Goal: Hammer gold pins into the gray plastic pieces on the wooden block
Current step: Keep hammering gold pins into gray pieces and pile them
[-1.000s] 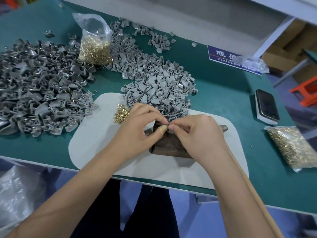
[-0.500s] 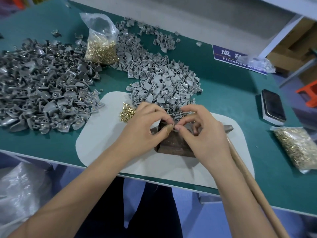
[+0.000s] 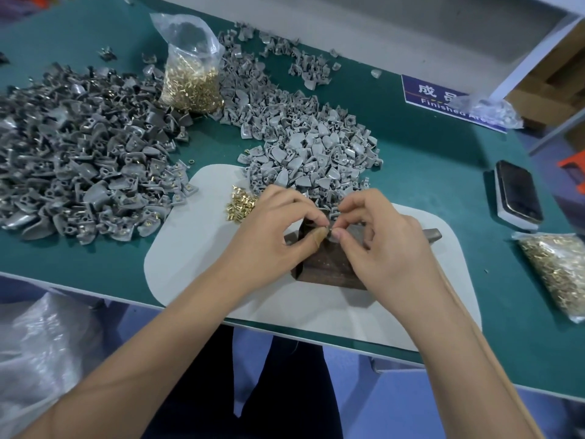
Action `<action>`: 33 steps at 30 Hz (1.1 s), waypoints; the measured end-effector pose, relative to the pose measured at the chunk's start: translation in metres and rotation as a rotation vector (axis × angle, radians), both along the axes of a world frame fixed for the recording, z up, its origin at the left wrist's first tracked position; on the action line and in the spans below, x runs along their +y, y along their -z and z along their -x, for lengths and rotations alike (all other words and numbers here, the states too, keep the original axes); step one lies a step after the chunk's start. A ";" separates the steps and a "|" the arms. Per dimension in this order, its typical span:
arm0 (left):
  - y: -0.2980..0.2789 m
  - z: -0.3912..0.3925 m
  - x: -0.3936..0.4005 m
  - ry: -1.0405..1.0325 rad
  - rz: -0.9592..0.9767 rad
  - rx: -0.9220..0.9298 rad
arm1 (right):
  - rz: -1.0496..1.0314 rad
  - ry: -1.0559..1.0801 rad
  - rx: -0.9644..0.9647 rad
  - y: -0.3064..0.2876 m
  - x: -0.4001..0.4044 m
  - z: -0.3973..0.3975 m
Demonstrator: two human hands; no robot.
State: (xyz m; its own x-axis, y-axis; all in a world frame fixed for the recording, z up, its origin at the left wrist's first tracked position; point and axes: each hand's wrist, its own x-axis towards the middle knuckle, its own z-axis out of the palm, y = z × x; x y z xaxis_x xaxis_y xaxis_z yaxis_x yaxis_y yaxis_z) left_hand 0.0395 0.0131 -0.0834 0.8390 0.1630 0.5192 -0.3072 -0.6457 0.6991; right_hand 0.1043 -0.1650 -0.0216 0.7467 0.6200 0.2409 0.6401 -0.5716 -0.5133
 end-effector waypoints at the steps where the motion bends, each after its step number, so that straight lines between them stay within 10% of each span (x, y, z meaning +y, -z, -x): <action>1: 0.000 0.000 0.000 -0.002 0.005 0.003 | 0.021 -0.011 0.001 -0.002 0.001 -0.001; 33: -0.007 0.004 -0.001 -0.036 0.026 0.024 | -0.113 0.067 0.051 0.010 0.006 0.000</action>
State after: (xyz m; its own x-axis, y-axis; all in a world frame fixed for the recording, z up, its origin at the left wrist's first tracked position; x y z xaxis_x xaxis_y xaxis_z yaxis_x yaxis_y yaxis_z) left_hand 0.0356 0.0122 -0.0768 0.8443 0.2061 0.4947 -0.2675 -0.6378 0.7222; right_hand 0.1041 -0.1586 -0.0319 0.7987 0.5392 0.2672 0.5740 -0.5493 -0.6073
